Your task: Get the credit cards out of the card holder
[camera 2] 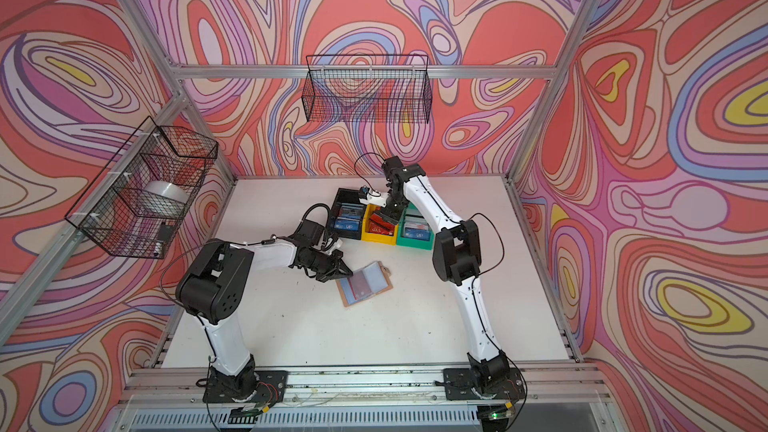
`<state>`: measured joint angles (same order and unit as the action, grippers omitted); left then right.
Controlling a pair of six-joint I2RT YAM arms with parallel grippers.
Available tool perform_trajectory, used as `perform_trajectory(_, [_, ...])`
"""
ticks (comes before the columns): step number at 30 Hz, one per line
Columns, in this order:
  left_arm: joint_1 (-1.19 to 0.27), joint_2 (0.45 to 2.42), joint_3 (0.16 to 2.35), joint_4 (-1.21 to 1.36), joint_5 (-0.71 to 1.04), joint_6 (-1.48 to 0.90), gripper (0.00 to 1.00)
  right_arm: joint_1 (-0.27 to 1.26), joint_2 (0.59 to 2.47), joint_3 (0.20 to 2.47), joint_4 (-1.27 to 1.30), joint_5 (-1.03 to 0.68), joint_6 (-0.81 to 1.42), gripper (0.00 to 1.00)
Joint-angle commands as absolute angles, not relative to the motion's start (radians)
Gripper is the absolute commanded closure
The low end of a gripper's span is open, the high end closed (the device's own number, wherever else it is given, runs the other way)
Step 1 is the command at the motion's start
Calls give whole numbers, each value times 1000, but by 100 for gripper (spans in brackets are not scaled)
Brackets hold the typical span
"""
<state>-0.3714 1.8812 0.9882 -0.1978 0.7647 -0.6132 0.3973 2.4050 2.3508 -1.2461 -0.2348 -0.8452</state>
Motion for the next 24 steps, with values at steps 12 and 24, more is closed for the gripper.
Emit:
perform_trajectory(12, [-362,1912,988,-233,706,-604,100,436,2442,2319,-1255,-165,-867,100])
perform_trajectory(24, [-362,1903,985,-230,701,-612,100,440,2421,2271,-1142,-66,-831,85])
